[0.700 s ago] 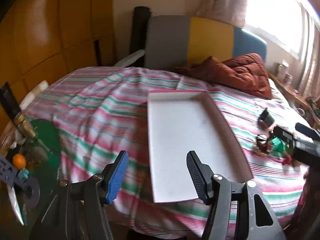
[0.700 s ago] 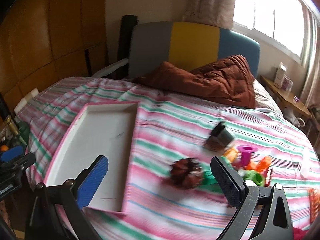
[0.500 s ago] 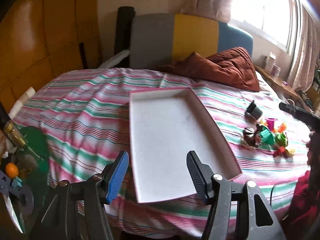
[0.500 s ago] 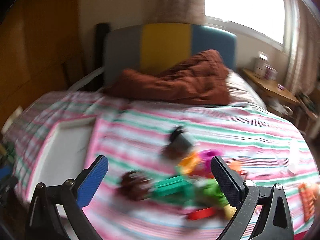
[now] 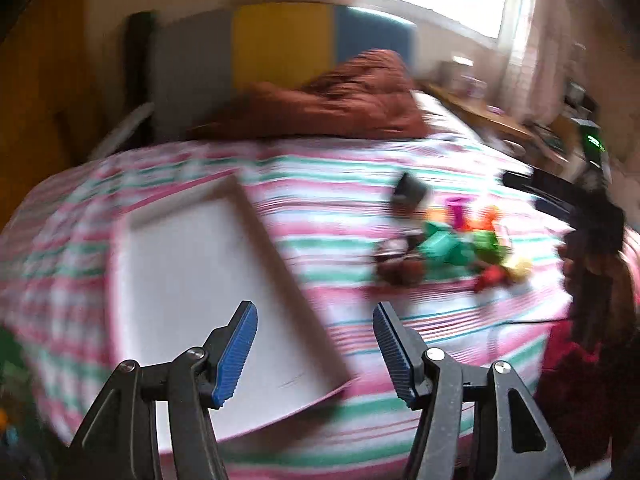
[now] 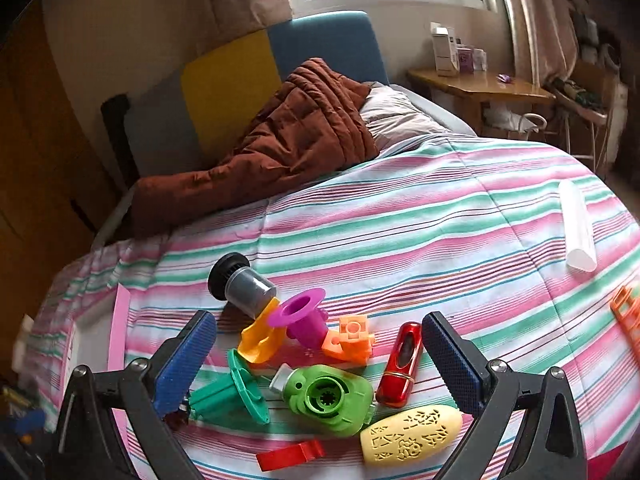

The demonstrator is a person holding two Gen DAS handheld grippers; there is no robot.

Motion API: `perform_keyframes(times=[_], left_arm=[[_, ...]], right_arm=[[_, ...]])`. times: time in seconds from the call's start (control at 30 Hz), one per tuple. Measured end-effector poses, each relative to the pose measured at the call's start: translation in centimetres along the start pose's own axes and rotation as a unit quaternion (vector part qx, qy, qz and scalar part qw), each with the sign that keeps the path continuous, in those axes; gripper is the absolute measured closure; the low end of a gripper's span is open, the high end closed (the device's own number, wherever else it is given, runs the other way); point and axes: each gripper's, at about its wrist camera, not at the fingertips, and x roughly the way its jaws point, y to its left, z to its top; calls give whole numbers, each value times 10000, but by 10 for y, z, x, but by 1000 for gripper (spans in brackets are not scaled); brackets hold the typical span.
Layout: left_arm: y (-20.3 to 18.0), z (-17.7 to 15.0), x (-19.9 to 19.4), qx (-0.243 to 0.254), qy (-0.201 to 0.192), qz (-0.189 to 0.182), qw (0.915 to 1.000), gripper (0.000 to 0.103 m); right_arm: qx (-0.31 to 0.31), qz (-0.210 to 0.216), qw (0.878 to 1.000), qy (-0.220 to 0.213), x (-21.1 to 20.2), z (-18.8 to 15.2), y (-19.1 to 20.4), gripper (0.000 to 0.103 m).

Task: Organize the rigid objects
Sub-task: 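Reach the left gripper to the brown fluted knob and grasp it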

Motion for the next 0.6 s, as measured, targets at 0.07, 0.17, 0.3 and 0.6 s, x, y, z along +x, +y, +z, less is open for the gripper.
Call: perform_keyframes(times=[0.07, 0.17, 0.3, 0.6], left_arm=[[-21, 7, 13, 343, -52, -172, 9993, 42], [-43, 18, 33, 796, 45, -77, 9968, 42], [-54, 33, 57, 748, 242, -223, 9967, 42], [-61, 51, 102, 566, 559, -256, 9965, 56]], right_arm=[[48, 5, 10000, -15, -1, 0, -1, 0], [170, 20, 9999, -11, 0, 3, -6, 0], [379, 81, 9992, -12, 0, 7, -14, 0], [538, 175, 9984, 88, 3, 8, -21, 0]])
